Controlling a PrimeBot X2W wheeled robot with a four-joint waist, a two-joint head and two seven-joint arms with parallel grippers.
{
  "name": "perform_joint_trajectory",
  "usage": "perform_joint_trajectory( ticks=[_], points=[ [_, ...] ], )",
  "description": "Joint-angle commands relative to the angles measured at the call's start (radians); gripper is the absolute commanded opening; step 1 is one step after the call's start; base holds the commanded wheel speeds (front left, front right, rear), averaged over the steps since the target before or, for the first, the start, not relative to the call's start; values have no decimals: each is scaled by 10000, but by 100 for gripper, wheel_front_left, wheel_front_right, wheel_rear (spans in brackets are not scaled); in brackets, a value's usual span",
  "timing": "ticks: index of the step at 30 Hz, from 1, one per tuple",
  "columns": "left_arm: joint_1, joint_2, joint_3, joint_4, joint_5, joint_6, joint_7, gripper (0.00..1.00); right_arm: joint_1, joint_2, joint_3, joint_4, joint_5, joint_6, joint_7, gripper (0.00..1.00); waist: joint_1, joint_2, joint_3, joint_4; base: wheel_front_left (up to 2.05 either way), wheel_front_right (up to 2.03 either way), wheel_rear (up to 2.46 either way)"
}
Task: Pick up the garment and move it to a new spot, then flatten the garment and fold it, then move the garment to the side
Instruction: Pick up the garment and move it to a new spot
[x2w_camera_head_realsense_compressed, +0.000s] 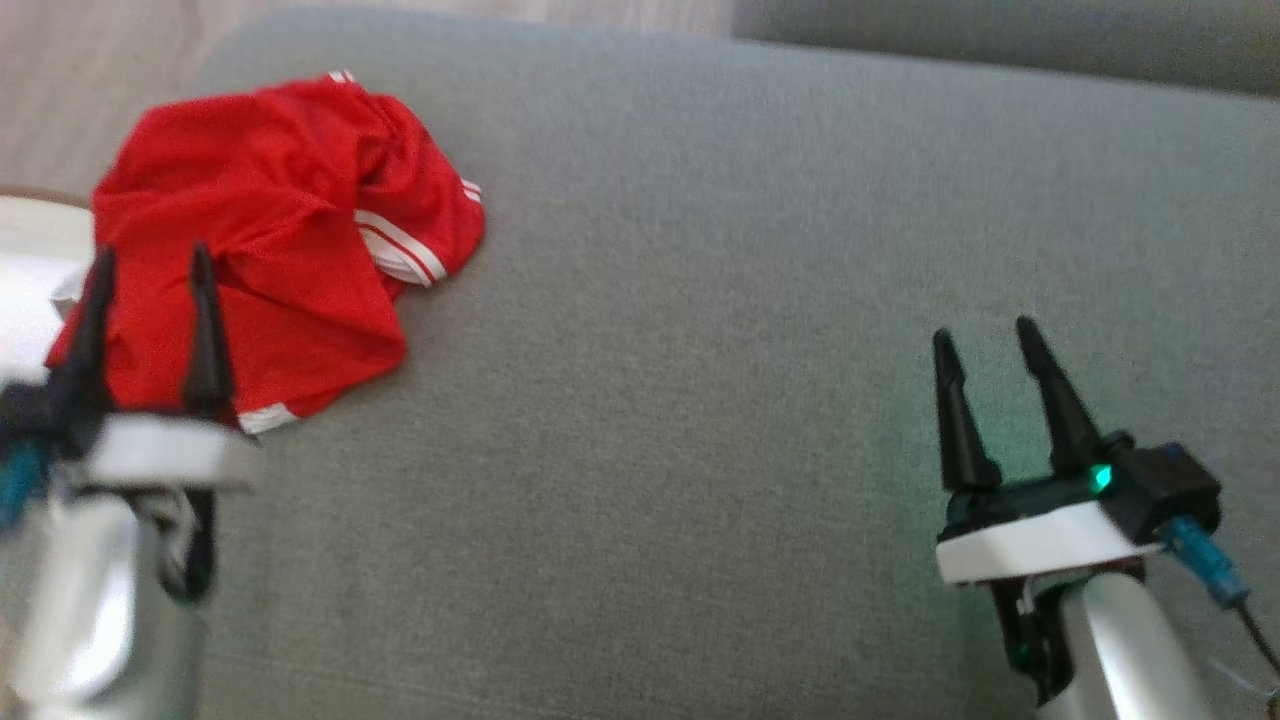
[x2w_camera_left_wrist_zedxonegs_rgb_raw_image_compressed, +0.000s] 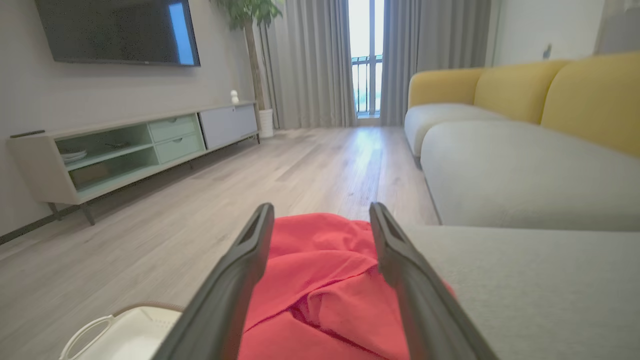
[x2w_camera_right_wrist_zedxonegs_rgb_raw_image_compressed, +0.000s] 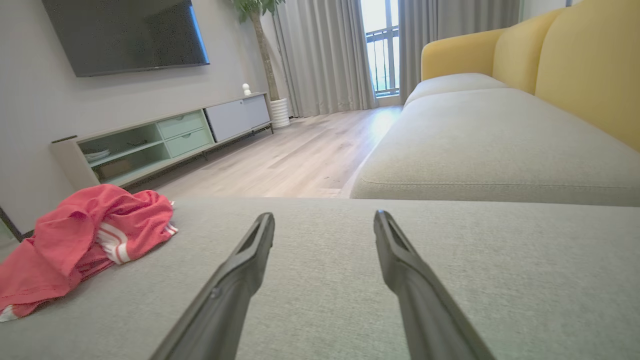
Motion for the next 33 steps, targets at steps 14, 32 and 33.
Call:
perform_joint_trajectory(
  ticks=[14, 32, 33],
  points=[
    [-5428, 2919, -2211, 4342, -865, -282, 2899, 100, -1128, -62, -259, -774, -707, 77, -109, 100, -2, 0, 2616, -914, 0, 0, 0],
    [-6804, 3320, -3662, 6684, -2804, -172, 1723, 0, -1080, -62, -399, -747, -657, 77, -109, 100, -2, 0, 2233, -922, 0, 0, 0],
    [-6897, 3347, -3645, 6704, -2764, -131, 1409, 0, -1056, -62, -354, -711, -627, 77, -109, 100, -2, 0, 2099, -913, 0, 0, 0]
  ],
)
